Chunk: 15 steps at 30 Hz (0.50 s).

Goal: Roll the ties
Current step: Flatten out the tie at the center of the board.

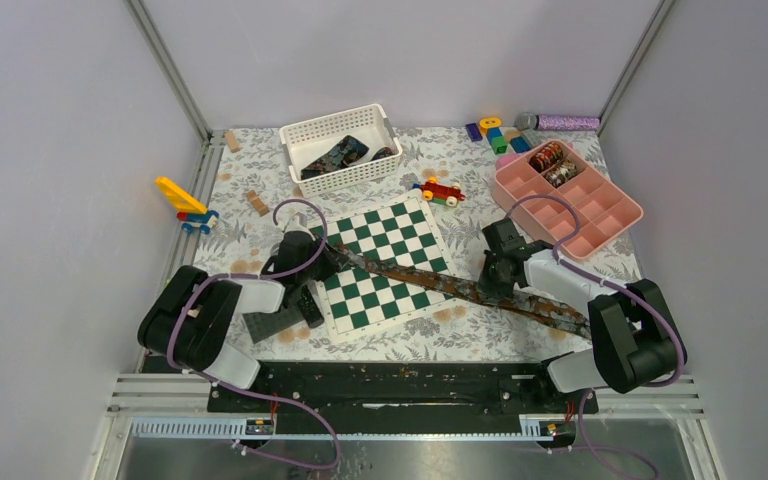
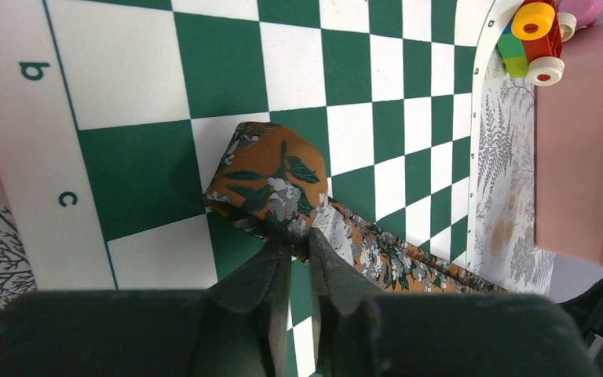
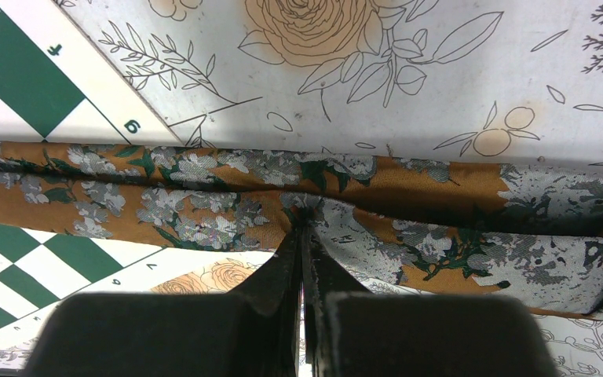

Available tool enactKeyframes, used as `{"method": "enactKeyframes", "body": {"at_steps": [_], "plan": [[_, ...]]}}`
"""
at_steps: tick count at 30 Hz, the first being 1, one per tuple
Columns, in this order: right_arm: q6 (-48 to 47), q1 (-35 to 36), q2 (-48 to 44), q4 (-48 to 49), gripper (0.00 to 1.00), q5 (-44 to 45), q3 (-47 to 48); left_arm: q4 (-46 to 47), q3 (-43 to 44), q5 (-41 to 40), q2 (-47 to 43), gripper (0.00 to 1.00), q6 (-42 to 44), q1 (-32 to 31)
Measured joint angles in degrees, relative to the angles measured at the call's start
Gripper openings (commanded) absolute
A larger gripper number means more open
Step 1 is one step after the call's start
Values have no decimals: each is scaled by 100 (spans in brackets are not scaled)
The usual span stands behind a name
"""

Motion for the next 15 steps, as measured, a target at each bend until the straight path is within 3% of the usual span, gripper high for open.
{"method": "enactKeyframes", "body": {"at_steps": [2, 4, 5, 7, 11, 15], "plan": [[0, 0, 0, 0, 0, 0, 0, -31, 0, -28, 17, 26, 15, 2], [0, 0, 0, 0, 0, 0, 0, -44, 0, -59, 20, 43, 26, 4], [0, 0, 0, 0, 0, 0, 0, -57, 0, -70, 20, 70, 39, 7], [0, 0, 0, 2, 0, -2, 0, -31, 0, -22, 17, 88, -20, 15], [2, 0, -7, 0, 0, -9, 0, -17, 98, -57, -140, 98, 44, 11], [2, 0, -94, -4, 5, -13, 0, -162, 105, -79, -245, 99, 52, 24]]}}
